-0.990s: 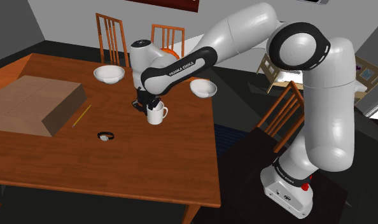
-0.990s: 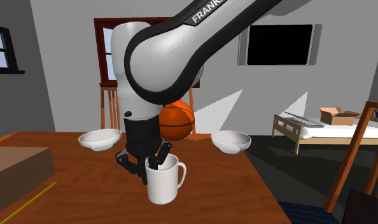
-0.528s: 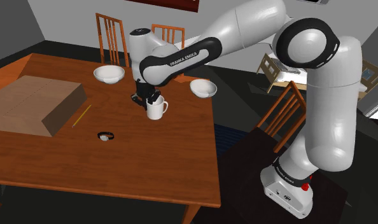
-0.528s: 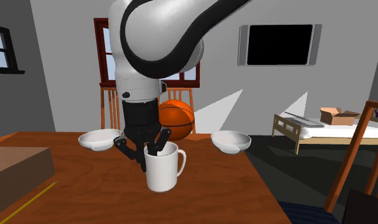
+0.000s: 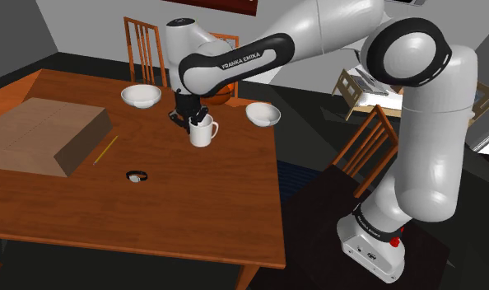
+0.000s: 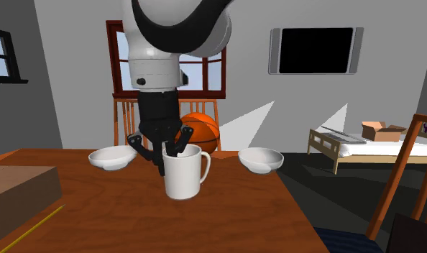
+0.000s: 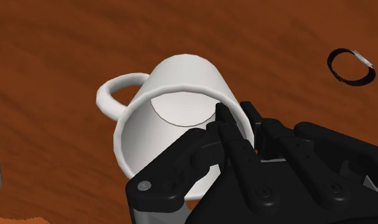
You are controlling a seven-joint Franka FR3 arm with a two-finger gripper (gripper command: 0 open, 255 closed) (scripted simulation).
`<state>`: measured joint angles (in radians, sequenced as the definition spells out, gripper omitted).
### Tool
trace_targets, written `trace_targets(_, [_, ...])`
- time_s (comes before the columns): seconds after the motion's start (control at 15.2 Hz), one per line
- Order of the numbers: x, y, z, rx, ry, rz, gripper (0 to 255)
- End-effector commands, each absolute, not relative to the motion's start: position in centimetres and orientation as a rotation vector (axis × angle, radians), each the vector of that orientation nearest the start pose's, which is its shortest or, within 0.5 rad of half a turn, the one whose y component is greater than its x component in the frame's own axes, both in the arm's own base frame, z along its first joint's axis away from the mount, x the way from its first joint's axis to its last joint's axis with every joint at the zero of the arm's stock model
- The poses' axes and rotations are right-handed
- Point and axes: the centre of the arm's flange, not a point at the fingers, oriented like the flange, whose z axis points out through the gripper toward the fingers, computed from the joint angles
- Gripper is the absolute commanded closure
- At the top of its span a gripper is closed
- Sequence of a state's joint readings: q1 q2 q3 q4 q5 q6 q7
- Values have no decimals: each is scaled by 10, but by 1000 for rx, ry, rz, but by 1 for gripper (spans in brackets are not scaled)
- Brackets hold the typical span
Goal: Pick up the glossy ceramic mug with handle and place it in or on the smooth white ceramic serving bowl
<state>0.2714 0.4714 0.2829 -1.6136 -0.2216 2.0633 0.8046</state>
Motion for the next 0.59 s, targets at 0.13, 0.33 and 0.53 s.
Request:
trace_targets(0.13, [594,326,383,-3182,278,-69,255])
trace_targets(0.33, [598,300,385,-3182,278,-69,255])
trace_targets(0.53, [605,261,387,-3182,278,-69,255])
